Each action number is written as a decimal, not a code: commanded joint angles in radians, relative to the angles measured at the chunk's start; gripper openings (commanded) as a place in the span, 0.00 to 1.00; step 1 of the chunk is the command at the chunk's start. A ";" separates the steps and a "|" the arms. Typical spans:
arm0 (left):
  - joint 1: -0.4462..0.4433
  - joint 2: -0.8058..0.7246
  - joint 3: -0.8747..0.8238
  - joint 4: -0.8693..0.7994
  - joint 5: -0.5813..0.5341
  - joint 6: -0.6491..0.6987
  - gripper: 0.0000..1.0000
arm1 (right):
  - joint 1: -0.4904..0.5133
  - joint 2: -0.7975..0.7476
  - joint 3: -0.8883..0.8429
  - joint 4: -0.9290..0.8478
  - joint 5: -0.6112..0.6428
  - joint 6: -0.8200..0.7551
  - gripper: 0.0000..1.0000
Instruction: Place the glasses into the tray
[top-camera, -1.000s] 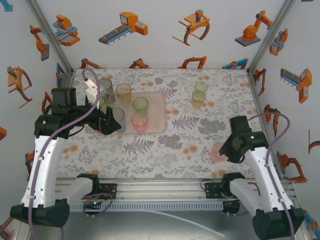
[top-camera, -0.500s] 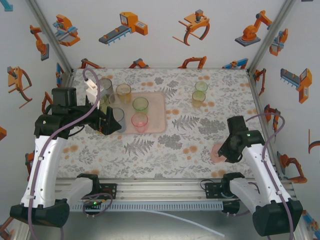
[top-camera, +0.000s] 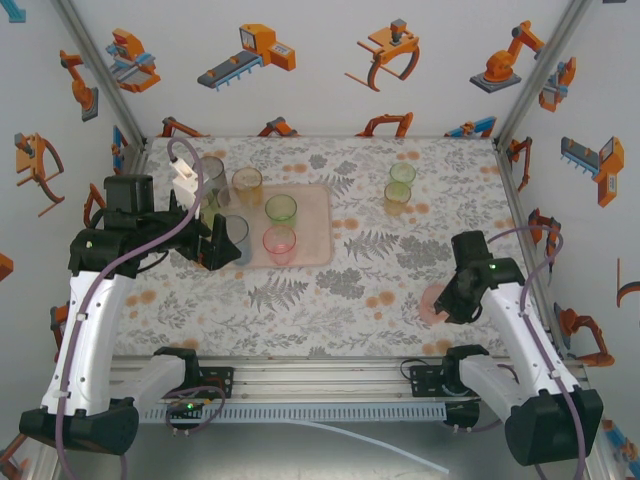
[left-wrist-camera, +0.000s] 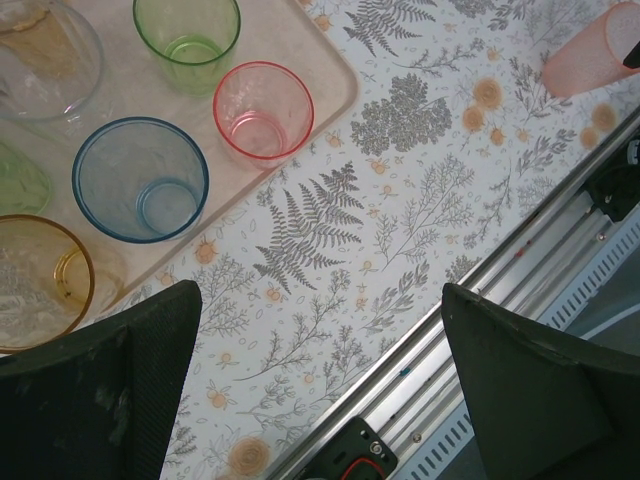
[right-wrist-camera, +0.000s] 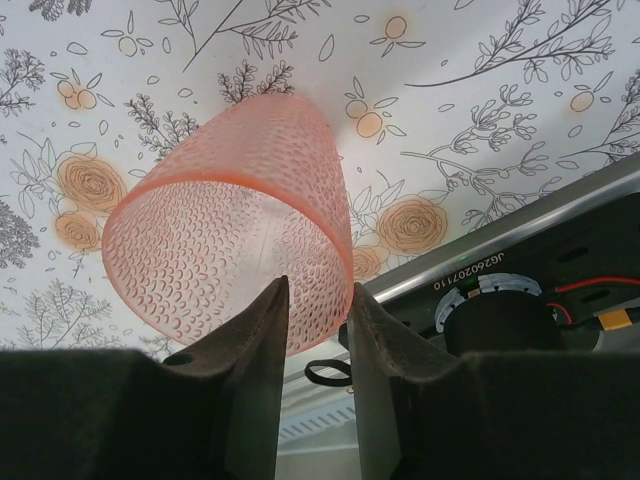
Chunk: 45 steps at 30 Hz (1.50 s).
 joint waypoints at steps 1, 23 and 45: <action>-0.003 -0.004 0.019 -0.017 0.004 0.024 0.97 | -0.007 0.011 -0.012 0.016 -0.014 -0.005 0.31; -0.003 -0.008 0.027 -0.014 0.012 0.015 0.97 | -0.007 0.014 -0.014 0.042 -0.036 -0.021 0.10; -0.004 0.015 0.074 -0.047 -0.028 0.022 0.97 | -0.005 -0.006 0.134 -0.010 -0.025 -0.099 0.00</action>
